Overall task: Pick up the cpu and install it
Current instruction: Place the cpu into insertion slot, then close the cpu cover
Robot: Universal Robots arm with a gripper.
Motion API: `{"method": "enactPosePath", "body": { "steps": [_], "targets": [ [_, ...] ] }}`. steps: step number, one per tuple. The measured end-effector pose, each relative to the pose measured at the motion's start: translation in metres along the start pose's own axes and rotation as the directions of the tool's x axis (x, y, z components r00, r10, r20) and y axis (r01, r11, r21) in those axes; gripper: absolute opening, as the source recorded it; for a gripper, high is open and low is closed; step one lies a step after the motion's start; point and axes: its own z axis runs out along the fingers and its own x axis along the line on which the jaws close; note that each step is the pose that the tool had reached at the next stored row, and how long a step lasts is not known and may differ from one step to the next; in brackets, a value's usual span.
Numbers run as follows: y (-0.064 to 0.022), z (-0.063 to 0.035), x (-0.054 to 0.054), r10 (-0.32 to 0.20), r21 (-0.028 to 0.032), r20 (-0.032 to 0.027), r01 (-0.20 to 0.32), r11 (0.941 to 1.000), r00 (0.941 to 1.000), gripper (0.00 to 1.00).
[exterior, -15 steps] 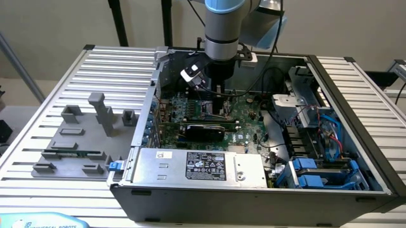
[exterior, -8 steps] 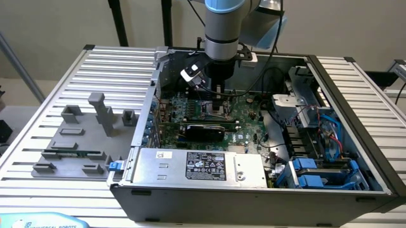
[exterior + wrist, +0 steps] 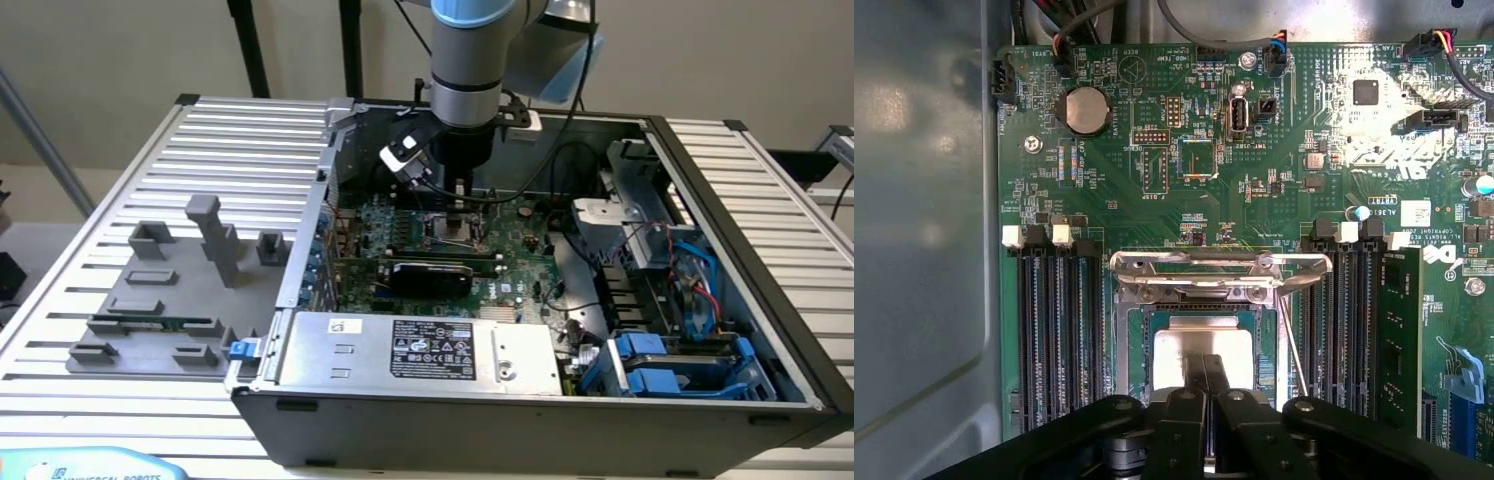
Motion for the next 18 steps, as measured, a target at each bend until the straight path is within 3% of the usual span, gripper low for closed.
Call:
{"method": "enactPosePath", "body": {
  "steps": [14,18],
  "targets": [
    [0.0,0.0,0.0,0.0,0.0,0.0,0.0,1.0,1.0,0.11],
    [0.0004,-0.0091,-0.0009,0.0,0.0005,-0.0019,0.0,1.0,1.0,0.11]
  ]
}}
